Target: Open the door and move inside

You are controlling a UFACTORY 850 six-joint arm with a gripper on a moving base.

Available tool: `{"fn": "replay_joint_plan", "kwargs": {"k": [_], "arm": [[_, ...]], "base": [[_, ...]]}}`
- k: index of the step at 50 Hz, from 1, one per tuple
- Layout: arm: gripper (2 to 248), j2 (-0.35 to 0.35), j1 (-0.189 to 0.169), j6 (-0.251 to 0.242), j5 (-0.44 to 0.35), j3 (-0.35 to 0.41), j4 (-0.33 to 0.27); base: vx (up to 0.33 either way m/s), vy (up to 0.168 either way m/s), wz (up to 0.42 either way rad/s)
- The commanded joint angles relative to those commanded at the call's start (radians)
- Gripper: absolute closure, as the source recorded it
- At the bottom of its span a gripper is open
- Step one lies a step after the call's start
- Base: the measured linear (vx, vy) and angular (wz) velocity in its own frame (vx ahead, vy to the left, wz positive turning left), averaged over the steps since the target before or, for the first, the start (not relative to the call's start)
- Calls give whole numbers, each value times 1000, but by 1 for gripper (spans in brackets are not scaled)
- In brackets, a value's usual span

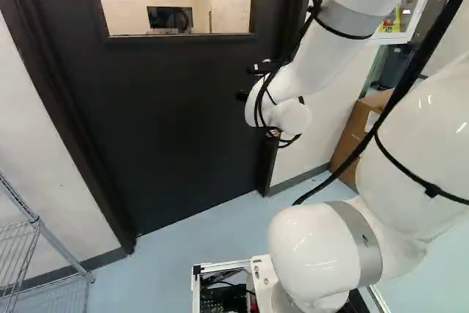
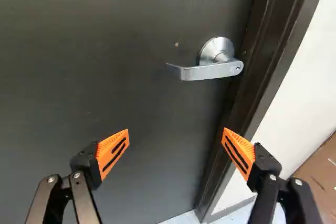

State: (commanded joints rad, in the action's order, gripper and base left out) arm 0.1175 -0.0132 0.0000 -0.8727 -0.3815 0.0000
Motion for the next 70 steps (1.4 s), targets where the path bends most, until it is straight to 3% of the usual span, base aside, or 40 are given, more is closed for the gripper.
{"fn": "replay_joint_plan", "kwargs": {"k": [29,70], "arm": [[3,-4,1,0,0,-73,-12],[3,-58,-5,0,0,-218,-181]], "base": [[0,0,0],[0,0,0]]}}
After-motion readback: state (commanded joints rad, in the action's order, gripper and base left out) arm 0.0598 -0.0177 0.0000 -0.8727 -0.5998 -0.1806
